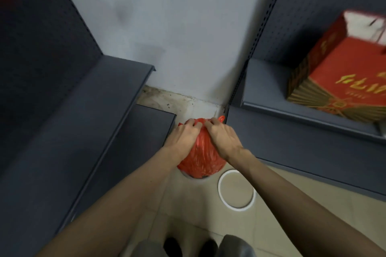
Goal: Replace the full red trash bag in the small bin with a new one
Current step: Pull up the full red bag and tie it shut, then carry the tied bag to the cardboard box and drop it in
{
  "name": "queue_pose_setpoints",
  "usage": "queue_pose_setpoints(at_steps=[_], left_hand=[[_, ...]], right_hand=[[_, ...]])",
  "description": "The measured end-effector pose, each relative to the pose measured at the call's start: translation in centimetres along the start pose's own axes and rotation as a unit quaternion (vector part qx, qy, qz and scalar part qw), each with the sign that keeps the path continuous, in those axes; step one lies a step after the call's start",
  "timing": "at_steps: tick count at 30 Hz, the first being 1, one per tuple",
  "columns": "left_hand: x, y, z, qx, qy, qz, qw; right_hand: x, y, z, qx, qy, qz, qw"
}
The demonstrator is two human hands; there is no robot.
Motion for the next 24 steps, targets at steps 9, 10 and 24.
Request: queue_pose_setpoints(at_steps=[9,10,24], left_hand=[[-23.1,-12.4,3.4,-0.111,0.012,0.004,0.994],[-24.8,-14.4,3.6,-0.129,0.019,0.011,0.991],[-33.9,-54.1,3.3,-0.487,0.070,0.094,0.866]], right_hand=[[-20.0,-6.2,-11.8,-0.161,-0.014,-0.027,0.986],[-21.0,-7.0,-13.4,-0.185,-0.013,-0.029,0.982],[-24.1,-28.0,-44.6,-0.559,0.031,-0.045,0.827]])
Point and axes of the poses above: each hand's wrist, its own y-axis towards the middle knuckle, its own x-axis out of the palm, z = x × y, the point moved 5 cm from there along y, towards the middle knuckle, and after that the axes turned 7 degrees about z, right-handed, at the moved point
